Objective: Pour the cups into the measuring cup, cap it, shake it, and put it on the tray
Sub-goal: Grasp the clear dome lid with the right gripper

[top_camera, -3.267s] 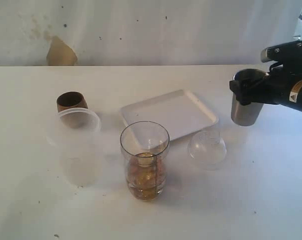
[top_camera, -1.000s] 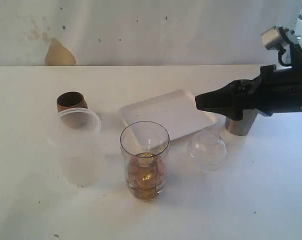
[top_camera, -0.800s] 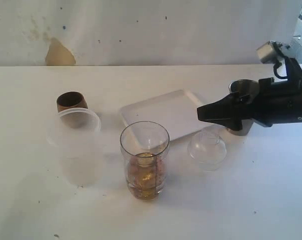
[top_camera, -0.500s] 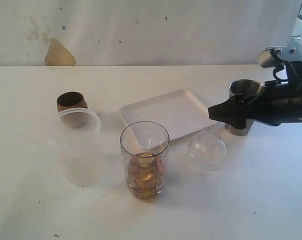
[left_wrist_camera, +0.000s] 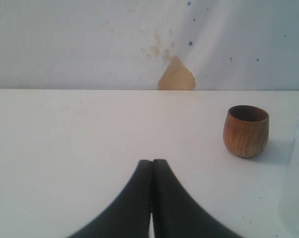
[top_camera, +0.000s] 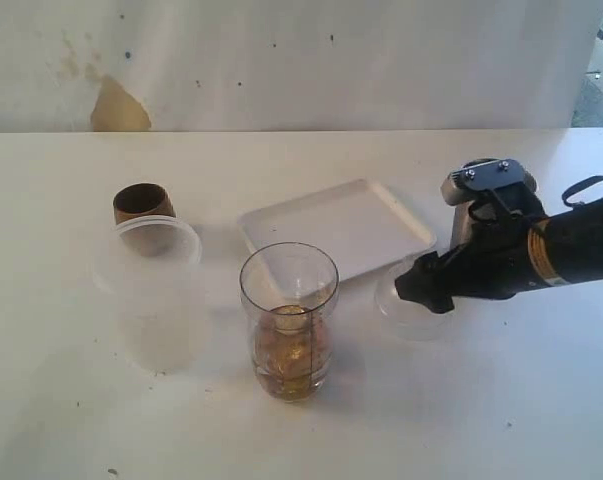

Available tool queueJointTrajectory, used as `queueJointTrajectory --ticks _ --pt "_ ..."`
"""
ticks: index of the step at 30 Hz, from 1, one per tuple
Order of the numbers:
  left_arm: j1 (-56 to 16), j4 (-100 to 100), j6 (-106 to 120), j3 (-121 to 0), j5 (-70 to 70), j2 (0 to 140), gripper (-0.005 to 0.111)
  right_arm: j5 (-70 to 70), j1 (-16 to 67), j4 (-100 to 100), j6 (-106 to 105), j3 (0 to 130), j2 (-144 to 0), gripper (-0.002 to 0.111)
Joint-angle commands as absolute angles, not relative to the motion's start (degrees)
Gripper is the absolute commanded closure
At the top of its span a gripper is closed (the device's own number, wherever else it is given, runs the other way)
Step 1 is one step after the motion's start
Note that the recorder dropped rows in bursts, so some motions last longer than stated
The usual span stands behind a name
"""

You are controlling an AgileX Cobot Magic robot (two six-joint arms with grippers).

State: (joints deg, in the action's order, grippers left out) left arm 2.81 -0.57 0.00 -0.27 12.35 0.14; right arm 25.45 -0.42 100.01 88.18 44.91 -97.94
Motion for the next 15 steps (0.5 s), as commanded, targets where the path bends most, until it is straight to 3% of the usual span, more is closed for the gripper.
queueJointTrajectory --ticks 1,12,15 --pt "2.76 -0.44 0.00 0.00 12.07 0.00 0.107 20.81 0.61 97.21 84.94 45.01 -100.04 0.020" --pt "2.76 -0.44 0.00 0.00 12.07 0.00 0.107 26.26 0.61 94.49 82.49 46.20 -100.18 0.021" --pt "2.76 -0.44 0.00 0.00 12.07 0.00 0.107 26.37 0.61 94.49 82.60 46.20 -100.18 0.031"
